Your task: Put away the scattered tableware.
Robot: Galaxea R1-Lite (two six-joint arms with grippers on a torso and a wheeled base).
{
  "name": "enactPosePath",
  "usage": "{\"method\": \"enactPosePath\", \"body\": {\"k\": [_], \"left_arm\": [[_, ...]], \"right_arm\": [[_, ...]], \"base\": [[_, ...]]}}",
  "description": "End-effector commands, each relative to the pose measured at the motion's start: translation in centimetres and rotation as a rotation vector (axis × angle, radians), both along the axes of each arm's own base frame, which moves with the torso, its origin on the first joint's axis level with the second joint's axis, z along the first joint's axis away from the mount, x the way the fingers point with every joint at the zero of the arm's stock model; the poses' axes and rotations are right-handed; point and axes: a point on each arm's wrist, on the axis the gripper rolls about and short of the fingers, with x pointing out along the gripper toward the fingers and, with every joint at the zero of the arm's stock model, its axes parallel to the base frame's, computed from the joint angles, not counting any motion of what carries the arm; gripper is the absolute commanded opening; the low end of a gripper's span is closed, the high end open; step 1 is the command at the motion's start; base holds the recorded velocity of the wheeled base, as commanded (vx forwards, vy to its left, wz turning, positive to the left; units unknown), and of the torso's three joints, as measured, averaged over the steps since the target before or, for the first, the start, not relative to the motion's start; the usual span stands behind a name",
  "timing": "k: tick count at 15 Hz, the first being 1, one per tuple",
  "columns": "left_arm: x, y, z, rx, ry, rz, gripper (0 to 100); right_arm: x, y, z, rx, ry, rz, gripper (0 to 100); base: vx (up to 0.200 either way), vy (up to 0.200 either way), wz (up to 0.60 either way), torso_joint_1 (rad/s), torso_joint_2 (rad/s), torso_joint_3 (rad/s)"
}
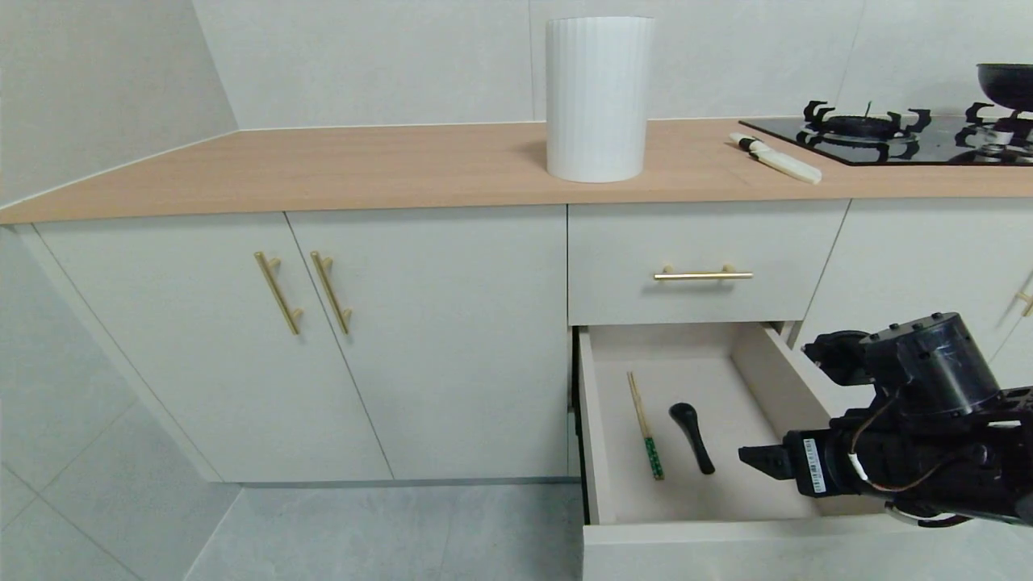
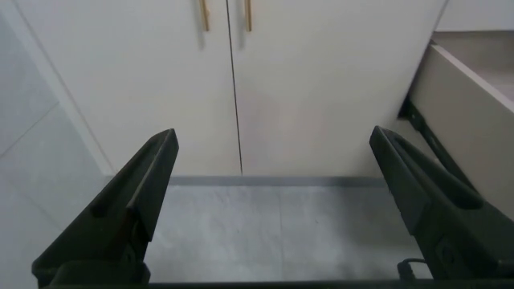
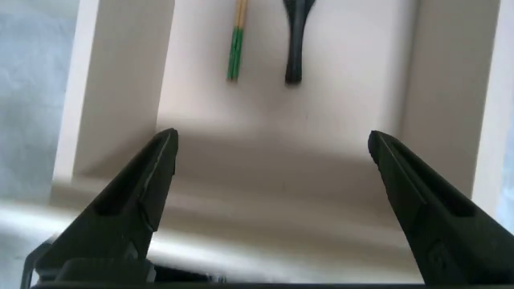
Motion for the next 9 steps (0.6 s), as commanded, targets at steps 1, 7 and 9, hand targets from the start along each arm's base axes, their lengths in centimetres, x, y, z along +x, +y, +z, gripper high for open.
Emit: {"method": "enactPosePath", "body": {"k": [1,7,9], "left_arm": [[0.0,0.0,0.0,0.000,0.002,0.001,100],[0.0,0.0,0.0,0.000,0.002,0.001,100],[0.0,0.0,0.0,0.000,0.002,0.001,100]], "right_arm": [[0.0,0.0,0.0,-0.001,0.000,0.001,100],[-1.2,1.0,-0.6,-0.035,0.063,0.064,100],[-2.2,1.3,-1.0,-0.080,0.103,0.116,100]], "base": [[0.000,0.000,0.00,0.000,0.00,0.000],[0.000,0.000,0.00,0.000,0.00,0.000],[0.000,0.000,0.00,0.000,0.00,0.000]]}}
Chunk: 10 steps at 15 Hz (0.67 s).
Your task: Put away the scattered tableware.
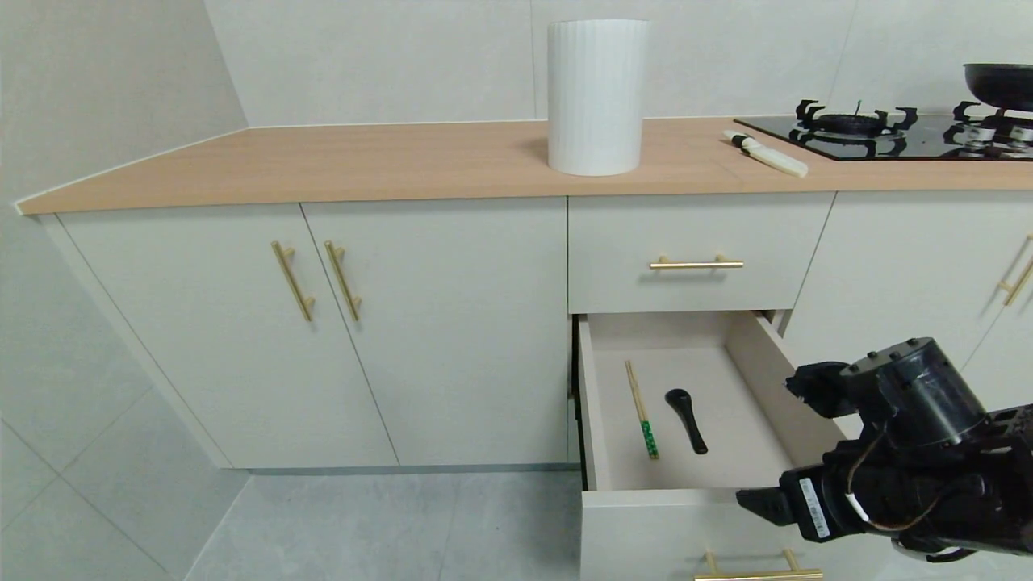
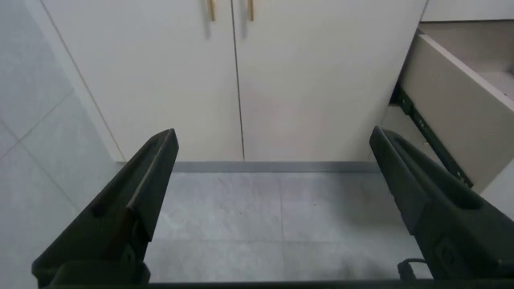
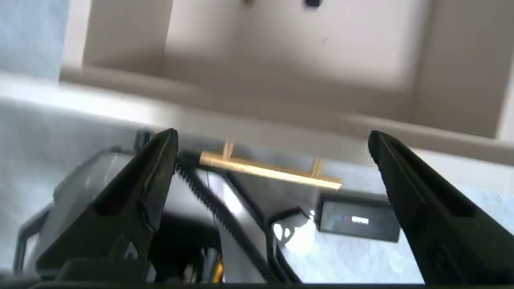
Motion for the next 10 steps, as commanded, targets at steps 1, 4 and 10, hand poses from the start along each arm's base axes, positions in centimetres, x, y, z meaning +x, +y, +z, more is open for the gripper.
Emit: {"method": "enactPosePath", "body": {"k": [1,4,10], "left_arm": [[0.0,0.0,0.0,0.000,0.000,0.000,100],[0.0,0.0,0.0,0.000,0.000,0.000,100],[0.0,0.0,0.0,0.000,0.000,-0.001,100]], "right_arm": [[-0.8,0.3,-0.3,-0.029,0.026,0.047,100],[-2.3,0.6,-1.2,-0.084,0.156,0.156,100],[-1.3,1.2,-3.3,-0.164,0.252,0.162,100]], "base": [[0.000,0.000,0.00,0.000,0.00,0.000],[0.000,0.000,0.00,0.000,0.00,0.000],[0.000,0.000,0.00,0.000,0.00,0.000]]}}
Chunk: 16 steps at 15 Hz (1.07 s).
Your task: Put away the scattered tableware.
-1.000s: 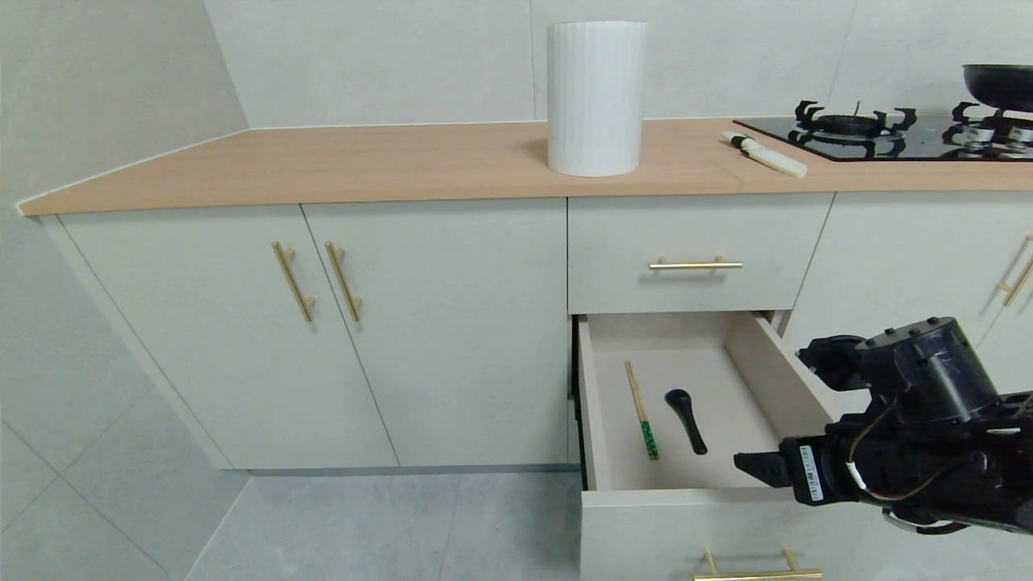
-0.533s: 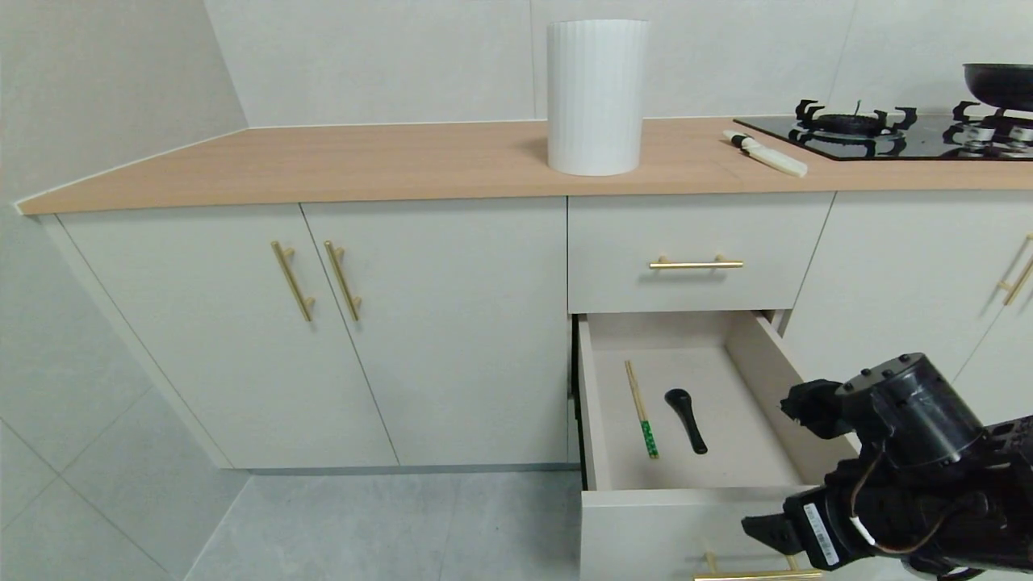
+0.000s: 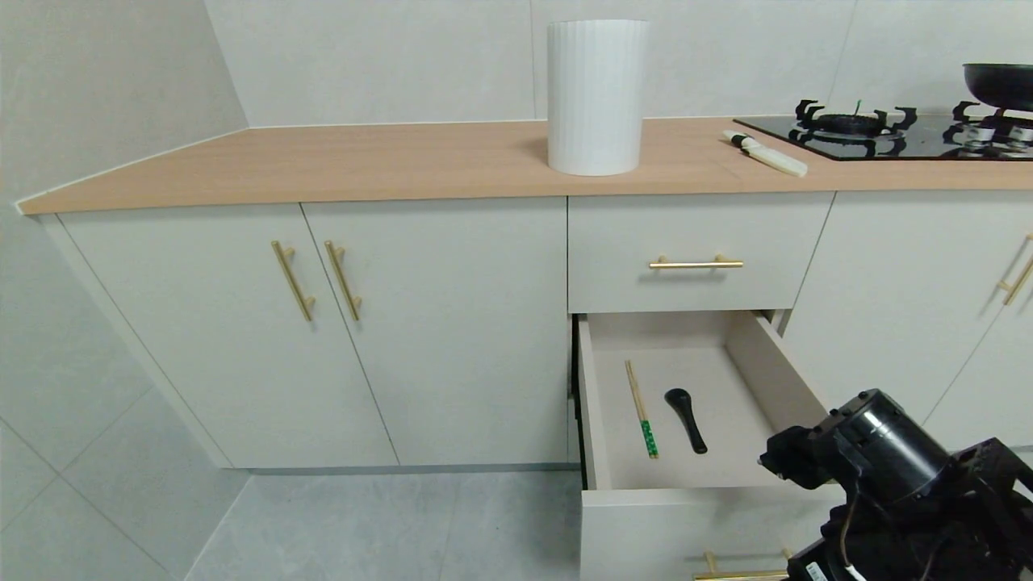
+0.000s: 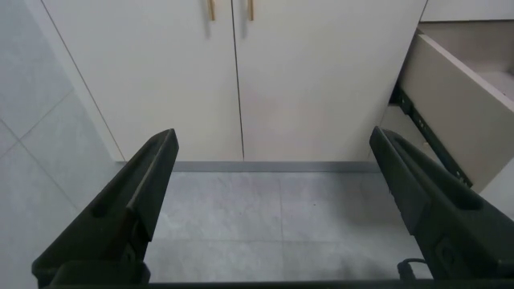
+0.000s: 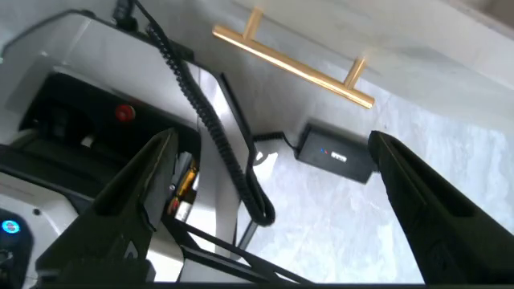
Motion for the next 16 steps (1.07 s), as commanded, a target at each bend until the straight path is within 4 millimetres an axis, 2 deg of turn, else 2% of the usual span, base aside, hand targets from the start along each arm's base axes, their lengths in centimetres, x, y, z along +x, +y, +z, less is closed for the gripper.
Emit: {"method": "enactPosePath", "body": {"k": [1,6,16], "left_arm": [[0.0,0.0,0.0,0.000,0.001,0.001,100],[0.0,0.0,0.0,0.000,0.002,0.001,100],[0.0,0.0,0.0,0.000,0.002,-0.001,100]], "right_arm": [[1.1,0.5,-1.2,-0.027,0.042,-0.031,100],[4.1,1.3,-1.5,0.001,0.025,-0.240,100],[7.0,0.7,-2.0,0.037,-0.101,-0.362,100]], "base": [[0.000,0.000,0.00,0.000,0.00,0.000],[0.000,0.000,0.00,0.000,0.00,0.000],[0.000,0.000,0.00,0.000,0.00,0.000]]}}
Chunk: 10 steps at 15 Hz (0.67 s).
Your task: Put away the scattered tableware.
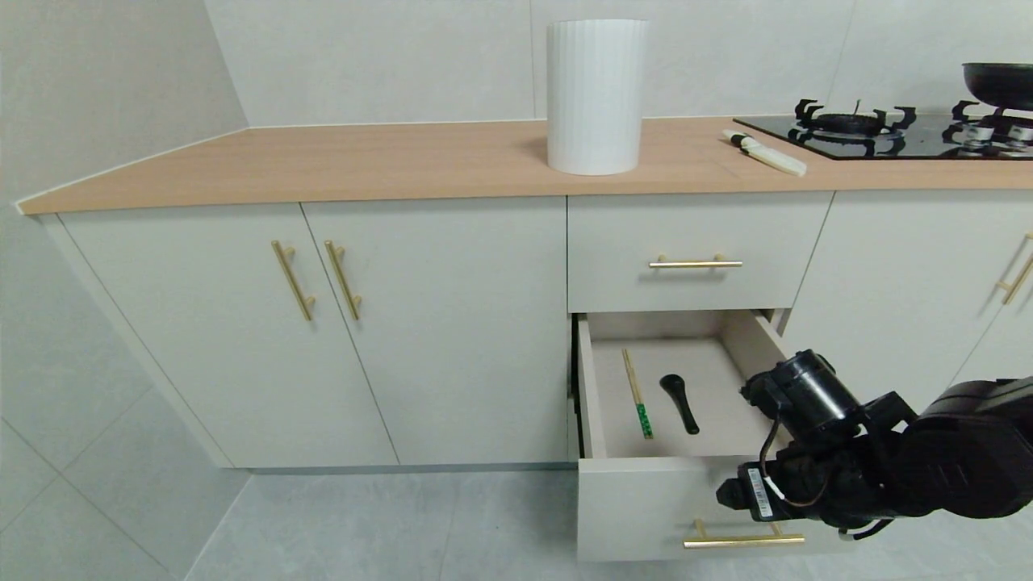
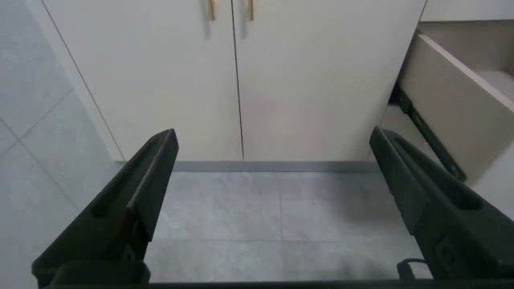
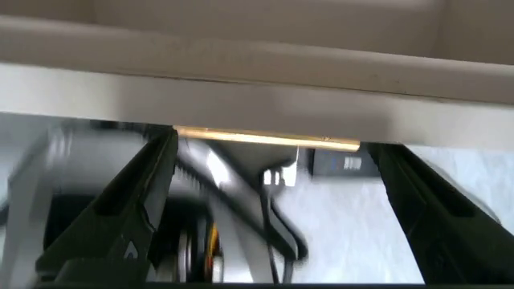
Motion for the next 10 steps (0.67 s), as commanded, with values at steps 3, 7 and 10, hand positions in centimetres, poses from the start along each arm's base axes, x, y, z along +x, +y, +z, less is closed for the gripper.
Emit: {"method": "enactPosePath", "body": {"k": [3,7,10], "left_arm": [[0.0,0.0,0.0,0.000,0.001,0.001,100],[0.0,0.0,0.0,0.000,0.001,0.001,100],[0.0,0.0,0.0,0.000,0.001,0.001,100]], "right_arm": [[1.4,-0.1,0.0,0.002,-0.030,-0.002,100],[4.4,0.1,-0.4,-0.002,-0.048,-0.021,100],[5.8,0.8,-0.4,0.007,-0.066,-0.023,100]], "base": [[0.000,0.000,0.00,0.000,0.00,0.000],[0.000,0.000,0.00,0.000,0.00,0.000],[0.000,0.000,0.00,0.000,0.00,0.000]]}}
